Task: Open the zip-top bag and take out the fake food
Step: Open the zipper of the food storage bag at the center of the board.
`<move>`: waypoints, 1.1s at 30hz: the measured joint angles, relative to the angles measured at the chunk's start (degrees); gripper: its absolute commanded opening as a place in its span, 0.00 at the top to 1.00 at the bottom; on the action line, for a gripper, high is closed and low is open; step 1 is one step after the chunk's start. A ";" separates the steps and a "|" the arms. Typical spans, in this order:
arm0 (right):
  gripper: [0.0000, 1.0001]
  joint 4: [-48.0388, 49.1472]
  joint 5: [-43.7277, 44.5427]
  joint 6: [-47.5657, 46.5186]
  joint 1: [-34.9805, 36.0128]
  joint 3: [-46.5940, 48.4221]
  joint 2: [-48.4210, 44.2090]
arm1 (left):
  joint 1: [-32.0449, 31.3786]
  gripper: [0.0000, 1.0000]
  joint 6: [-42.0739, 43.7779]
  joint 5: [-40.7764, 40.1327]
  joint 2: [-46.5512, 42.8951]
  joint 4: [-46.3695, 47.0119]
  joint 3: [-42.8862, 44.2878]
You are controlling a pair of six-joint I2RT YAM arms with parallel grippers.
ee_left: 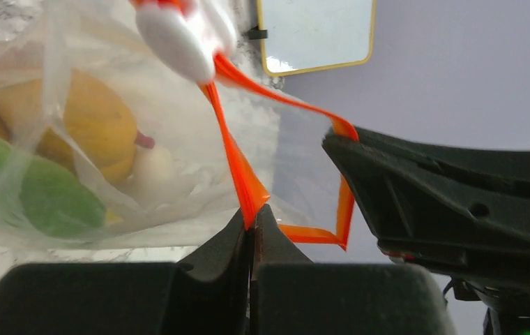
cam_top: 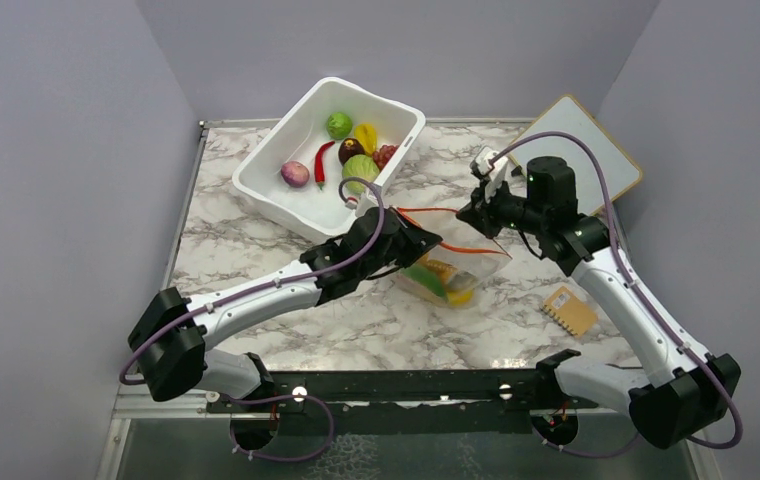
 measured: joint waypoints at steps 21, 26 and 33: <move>0.99 -5.70 46.95 20.48 -8.09 6.62 -6.05 | 5.29 1.00 28.81 31.08 30.56 -9.62 43.28; 0.99 -5.01 36.35 23.02 -8.09 -1.36 -12.17 | 7.80 0.75 34.82 34.32 30.77 -11.56 38.47; 0.99 -3.85 19.93 32.89 -8.00 -12.41 -8.66 | 10.45 0.40 38.97 34.25 29.81 -14.01 24.72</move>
